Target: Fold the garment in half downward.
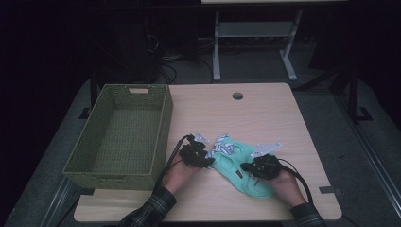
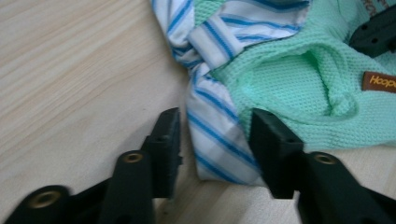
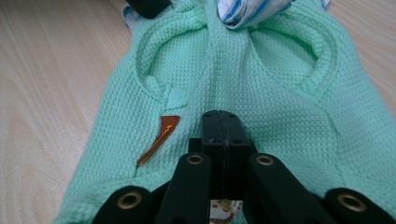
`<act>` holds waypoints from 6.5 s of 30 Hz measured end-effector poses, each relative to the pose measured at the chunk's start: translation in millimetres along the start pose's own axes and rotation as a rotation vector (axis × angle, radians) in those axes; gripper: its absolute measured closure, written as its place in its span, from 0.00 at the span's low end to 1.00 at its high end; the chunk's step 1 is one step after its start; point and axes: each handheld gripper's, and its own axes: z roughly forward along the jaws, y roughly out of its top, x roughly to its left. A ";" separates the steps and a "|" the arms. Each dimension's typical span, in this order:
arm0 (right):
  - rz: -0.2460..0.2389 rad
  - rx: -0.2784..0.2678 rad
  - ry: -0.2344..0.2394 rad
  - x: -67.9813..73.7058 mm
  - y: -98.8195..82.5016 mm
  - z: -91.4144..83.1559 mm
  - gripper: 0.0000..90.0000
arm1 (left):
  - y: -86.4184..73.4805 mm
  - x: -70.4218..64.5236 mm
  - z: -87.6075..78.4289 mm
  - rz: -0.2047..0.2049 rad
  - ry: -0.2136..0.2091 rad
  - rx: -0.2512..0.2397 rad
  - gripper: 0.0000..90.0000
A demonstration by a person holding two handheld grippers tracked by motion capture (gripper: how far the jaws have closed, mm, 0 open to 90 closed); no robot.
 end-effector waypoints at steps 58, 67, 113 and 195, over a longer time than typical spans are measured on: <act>0.038 -0.034 -0.055 -8.7 11.6 -12.3 0.99 | 46.1 2.4 -59.1 0.070 -0.075 -0.256 0.93; 0.062 -0.019 -0.051 -14.6 -12.9 -31.0 0.99 | 45.8 12.2 -76.3 0.061 -0.021 -0.277 0.93; 0.060 -0.101 0.015 -10.6 -7.9 -46.2 0.99 | 51.5 -59.8 -36.3 0.261 -0.271 -0.190 0.93; 0.106 -0.073 -0.036 -60.3 8.5 -36.4 0.99 | 25.8 -83.1 -5.1 0.234 -0.307 -0.080 0.96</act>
